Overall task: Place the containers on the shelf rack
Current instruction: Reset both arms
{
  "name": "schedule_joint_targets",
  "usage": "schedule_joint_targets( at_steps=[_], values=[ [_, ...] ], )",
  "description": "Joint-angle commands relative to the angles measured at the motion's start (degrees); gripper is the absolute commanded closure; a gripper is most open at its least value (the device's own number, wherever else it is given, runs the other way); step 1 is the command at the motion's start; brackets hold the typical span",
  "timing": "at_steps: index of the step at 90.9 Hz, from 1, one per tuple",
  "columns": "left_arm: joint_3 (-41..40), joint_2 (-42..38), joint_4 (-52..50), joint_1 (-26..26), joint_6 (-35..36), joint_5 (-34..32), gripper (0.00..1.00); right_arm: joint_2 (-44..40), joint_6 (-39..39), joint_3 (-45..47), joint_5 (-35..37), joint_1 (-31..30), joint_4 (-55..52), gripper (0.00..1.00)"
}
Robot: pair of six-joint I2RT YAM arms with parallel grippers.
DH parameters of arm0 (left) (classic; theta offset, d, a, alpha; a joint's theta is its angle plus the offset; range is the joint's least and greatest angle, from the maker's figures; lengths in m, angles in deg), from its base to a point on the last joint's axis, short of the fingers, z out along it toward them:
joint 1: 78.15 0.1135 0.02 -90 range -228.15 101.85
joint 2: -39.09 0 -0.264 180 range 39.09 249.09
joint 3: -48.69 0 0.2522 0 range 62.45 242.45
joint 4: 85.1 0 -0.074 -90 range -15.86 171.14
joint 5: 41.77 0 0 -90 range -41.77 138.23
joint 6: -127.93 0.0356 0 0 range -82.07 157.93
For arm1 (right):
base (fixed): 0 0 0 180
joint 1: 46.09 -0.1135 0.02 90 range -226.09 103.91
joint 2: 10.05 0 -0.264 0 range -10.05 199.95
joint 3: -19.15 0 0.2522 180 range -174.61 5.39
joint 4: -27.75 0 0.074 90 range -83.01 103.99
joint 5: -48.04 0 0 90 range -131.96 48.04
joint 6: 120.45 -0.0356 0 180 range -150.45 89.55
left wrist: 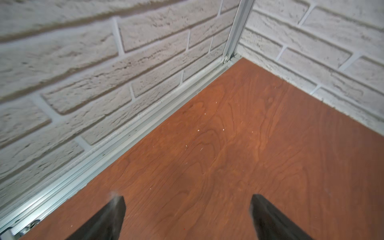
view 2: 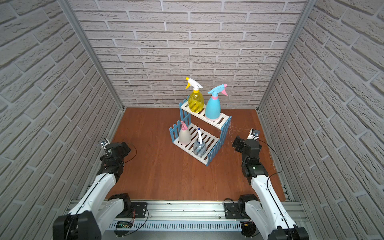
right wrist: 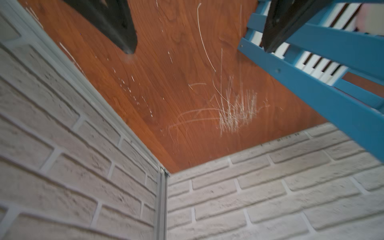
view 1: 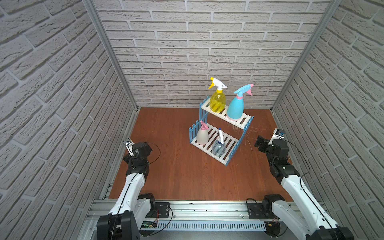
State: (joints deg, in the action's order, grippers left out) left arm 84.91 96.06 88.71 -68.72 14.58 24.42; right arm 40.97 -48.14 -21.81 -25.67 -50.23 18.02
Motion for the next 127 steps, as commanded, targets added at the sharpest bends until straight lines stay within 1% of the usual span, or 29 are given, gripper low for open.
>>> schedule_joint_targets(
  at_steps=[1,6,9,16,20,23,26,31,36,40,42,45,47,52,60,64,67,75,79,89,127],
  values=[
    [-0.8,5.9,16.4,0.0,5.4,2.1,0.02,3.8,-0.5,2.4,-0.2,1.4,12.3,0.01],
    [-2.6,9.2,21.7,-0.7,7.6,3.0,0.01,6.1,1.2,3.3,-0.2,1.5,15.1,0.01],
    [-3.8,10.8,27.1,-1.5,8.9,4.0,0.02,7.9,2.2,3.9,-0.4,1.6,16.6,0.02],
    [-5.7,15.5,36.7,-2.8,11.9,9.1,0.02,11.9,4.1,4.2,-1.2,1.6,19.7,0.01],
    [-5.1,18.5,38.9,-3.8,14.1,11.2,0.02,14.2,5.2,4.3,-2.2,1.6,21.8,0.01],
    [-3.9,19.0,37.3,-4.6,15.9,12.6,0.02,15.7,6.1,4.5,-3.2,1.6,23.5,0.01],
    [-3.7,19.6,38.7,-5.0,17.7,14.1,0.02,17.4,6.8,4.6,-4.0,1.6,25.3,0.01],
    [-3.2,21.6,40.1,-5.0,18.8,16.8,0.02,19.7,7.5,5.1,-5.0,1.6,28.7,0.01],
    [-3.6,25.5,44.3,-5.0,19.8,19.5,0.02,21.4,8.4,5.5,-5.7,1.6,31.1,0.01],
    [-3.6,30.7,48.8,-5.1,20.5,21.0,0.02,22.8,9.1,5.5,-6.2,1.6,32.3,0.01],
    [-3.3,32.5,50.8,-5.3,20.8,20.8,0.02,23.3,9.5,5.5,-6.6,1.6,32.7,0.01],
    [-1.6,31.1,44.7,-5.0,20.5,21.5,0.02,24.0,10.2,5.3,-7.3,1.6,33.2,0.01],
    [-0.6,31.0,42.8,-4.9,20.5,21.4,0.02,24.5,10.6,5.2,-7.7,1.5,33.6,0.01],
    [0.0,31.7,42.3,-4.2,19.6,22.0,0.02,25.8,11.6,5.1,-8.4,1.5,34.9,0.01],
    [0.1,31.7,42.1,-4.1,19.1,20.5,0.02,27.6,12.8,4.6,-7.5,1.5,36.4,0.01],
    [0.1,31.7,42.0,-4.3,19.2,20.0,0.02,30.3,13.3,5.8,-7.0,1.6,42.1,0.01],
    [0.1,31.8,42.2,-4.5,19.2,19.5,0.01,32.6,13.5,5.7,-7.4,1.6,44.1,0.01],
    [-0.1,31.9,42.5,-4.6,19.3,19.1,0.02,37.1,15.5,3.4,-9.8,0.7,43.6,0.01],
    [0.0,31.8,42.3,-4.6,19.3,19.2,0.02,36.8,15.3,2.9,-10.8,1.2,42.0,0.01],
    [0.0,31.8,42.2,-4.6,19.3,19.3,0.02,37.3,14.9,2.3,-12.7,2.0,41.7,0.01],
    [0.2,31.8,42.0,-4.3,19.2,19.8,0.02,37.1,14.9,2.4,-12.6,2.1,41.5,0.01]
  ],
)
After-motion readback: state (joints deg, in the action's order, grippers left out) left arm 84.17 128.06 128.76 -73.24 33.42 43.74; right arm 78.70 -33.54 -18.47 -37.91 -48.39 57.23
